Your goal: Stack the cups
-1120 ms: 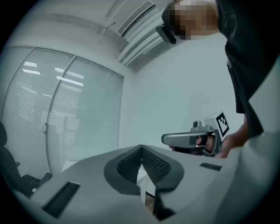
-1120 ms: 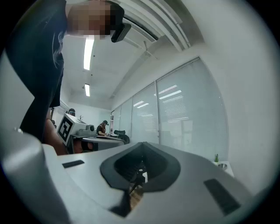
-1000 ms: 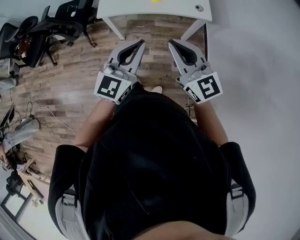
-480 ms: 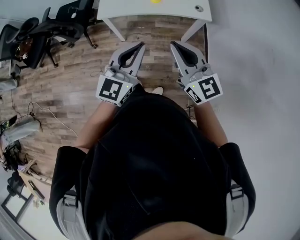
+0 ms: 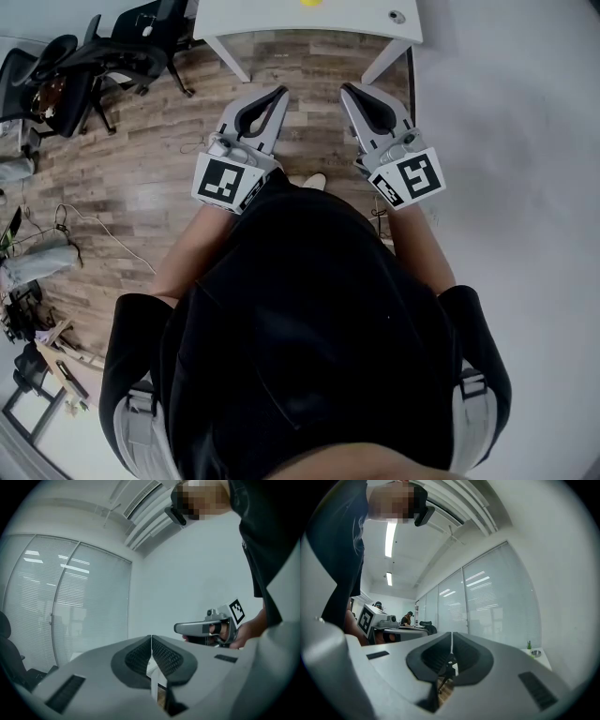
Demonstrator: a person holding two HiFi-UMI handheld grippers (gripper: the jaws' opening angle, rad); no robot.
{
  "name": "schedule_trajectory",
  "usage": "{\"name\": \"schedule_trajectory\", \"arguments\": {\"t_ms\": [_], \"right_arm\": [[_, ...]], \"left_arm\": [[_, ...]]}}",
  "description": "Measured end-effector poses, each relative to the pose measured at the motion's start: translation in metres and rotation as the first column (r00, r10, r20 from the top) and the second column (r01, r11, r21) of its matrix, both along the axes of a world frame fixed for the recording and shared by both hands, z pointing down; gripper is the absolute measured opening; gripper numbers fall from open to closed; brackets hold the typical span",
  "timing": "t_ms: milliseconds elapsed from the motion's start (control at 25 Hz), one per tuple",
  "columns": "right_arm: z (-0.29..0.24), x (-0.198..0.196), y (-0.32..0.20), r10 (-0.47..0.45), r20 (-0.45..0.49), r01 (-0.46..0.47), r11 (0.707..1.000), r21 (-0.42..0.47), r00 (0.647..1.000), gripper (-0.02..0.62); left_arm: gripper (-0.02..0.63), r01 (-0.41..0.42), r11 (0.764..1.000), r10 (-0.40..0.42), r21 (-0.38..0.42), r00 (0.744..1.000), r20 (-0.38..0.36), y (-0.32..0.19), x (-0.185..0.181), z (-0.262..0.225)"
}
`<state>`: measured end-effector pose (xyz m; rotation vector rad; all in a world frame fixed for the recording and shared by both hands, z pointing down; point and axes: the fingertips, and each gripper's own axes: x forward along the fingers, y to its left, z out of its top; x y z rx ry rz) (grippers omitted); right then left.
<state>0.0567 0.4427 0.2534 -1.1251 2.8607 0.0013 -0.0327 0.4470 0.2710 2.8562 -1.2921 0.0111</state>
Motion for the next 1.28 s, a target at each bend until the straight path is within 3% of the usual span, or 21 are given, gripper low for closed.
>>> {"name": "schedule_trajectory", "arguments": {"t_ms": [280,680,800,1040,1280], "right_arm": [[0.004,0.004,-0.001,0.013,-0.012,-0.013,1.0,-0.007,1.0,0.06],[0.011,0.013,0.002,0.02,-0.006,-0.02,0.999,-0.031,1.0,0.127],[0.011,0.015,0.002,0.02,-0.015,-0.021,0.999,-0.034,1.0,0.157],[0.016,0.02,0.001,0.025,-0.023,-0.026,0.999,-0.048,0.999,0.282],[0.019,0.02,-0.003,0.014,-0.028,-0.015,0.998,-0.059,1.0,0.319]], "left_arm": [[0.062,0.026,1.0,-0.026,-0.003,1.0,-0.004,-0.003,-0.004,0.002],[0.241,0.024,1.0,-0.024,-0.003,1.0,-0.001,-0.003,-0.004,0.004],[0.258,0.016,1.0,-0.016,-0.001,1.0,0.007,-0.003,-0.003,0.005],[0.316,0.008,1.0,-0.008,-0.006,1.0,0.018,-0.005,0.001,0.007],[0.342,0.0,1.0,0.0,-0.004,1.0,0.026,-0.009,0.001,0.004]]}}
